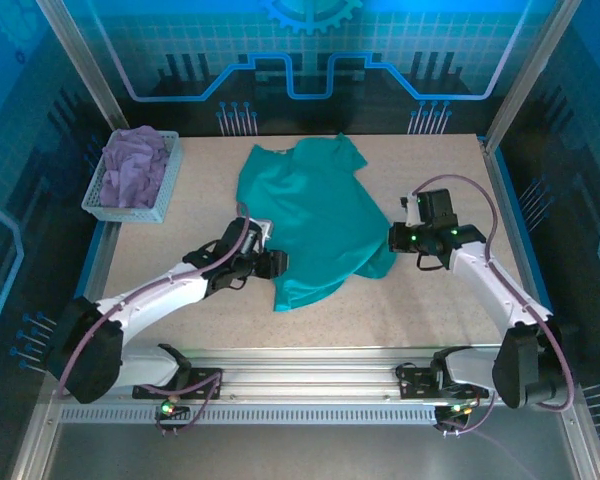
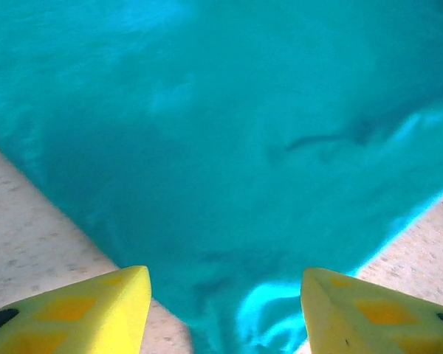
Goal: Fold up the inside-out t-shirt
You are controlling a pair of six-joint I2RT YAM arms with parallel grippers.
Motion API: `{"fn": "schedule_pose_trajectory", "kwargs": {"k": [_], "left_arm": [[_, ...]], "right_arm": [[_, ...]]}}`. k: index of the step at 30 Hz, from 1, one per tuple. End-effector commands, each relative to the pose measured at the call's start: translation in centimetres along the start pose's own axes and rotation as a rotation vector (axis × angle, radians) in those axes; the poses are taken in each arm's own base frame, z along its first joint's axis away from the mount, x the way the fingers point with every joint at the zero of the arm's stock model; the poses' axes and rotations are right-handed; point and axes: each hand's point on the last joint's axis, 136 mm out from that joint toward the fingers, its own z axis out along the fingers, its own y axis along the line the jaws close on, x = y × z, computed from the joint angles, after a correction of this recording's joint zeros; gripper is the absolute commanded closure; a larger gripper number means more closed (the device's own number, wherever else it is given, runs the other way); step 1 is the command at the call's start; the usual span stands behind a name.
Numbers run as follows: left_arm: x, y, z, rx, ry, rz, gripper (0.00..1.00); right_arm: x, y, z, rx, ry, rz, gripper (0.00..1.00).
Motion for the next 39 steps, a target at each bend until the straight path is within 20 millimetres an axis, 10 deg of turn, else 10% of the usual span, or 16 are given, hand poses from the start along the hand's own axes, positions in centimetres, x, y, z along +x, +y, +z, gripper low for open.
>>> {"fn": "schedule_pose_trajectory", "kwargs": {"k": [1, 8, 16, 19, 23, 28, 32, 39], "left_arm": [[-0.7, -5.3, 0.0, 0.119, -0.047, 0.207, 0.39], [-1.7, -11.7, 3.6, 0.094, -0.083, 0.491, 0.29], [-3.2, -12.2, 9.0, -0.033, -0.129, 0.571, 0.27], [-3.9, -11.6, 9.8, -0.083, -0.171, 0.551, 0.48], [-4.7, -11.9, 9.5, -0.067, -0.197, 0.530, 1.00], [-5.6, -13.2, 7.0, 0.058, -0.169, 0.440, 1.00], [-6.6, -12.9, 5.0, 0.144, -0.132, 0.313, 1.00], [-7.9, -12.5, 2.6, 0.279, -0.070, 0.176, 1.00]], "right_arm": [[-1.6, 1.4, -1.1, -0.073, -0.014, -0.023, 1.00], [-3.1, 3.4, -3.8, -0.196, -0.052, 0.002, 1.00], [-4.0, 3.5, -4.9, -0.233, -0.073, 0.026, 1.00], [-4.0, 3.0, -4.6, -0.222, -0.072, 0.039, 1.00], [-4.1, 1.3, -3.9, -0.132, -0.087, 0.063, 0.99], [-4.5, -0.9, -3.4, 0.077, -0.159, 0.004, 0.55], [-2.0, 3.2, -3.1, -0.031, -0.291, -0.152, 0.36], [5.3, 12.1, -1.6, -0.392, -0.392, -0.459, 0.40]]}}
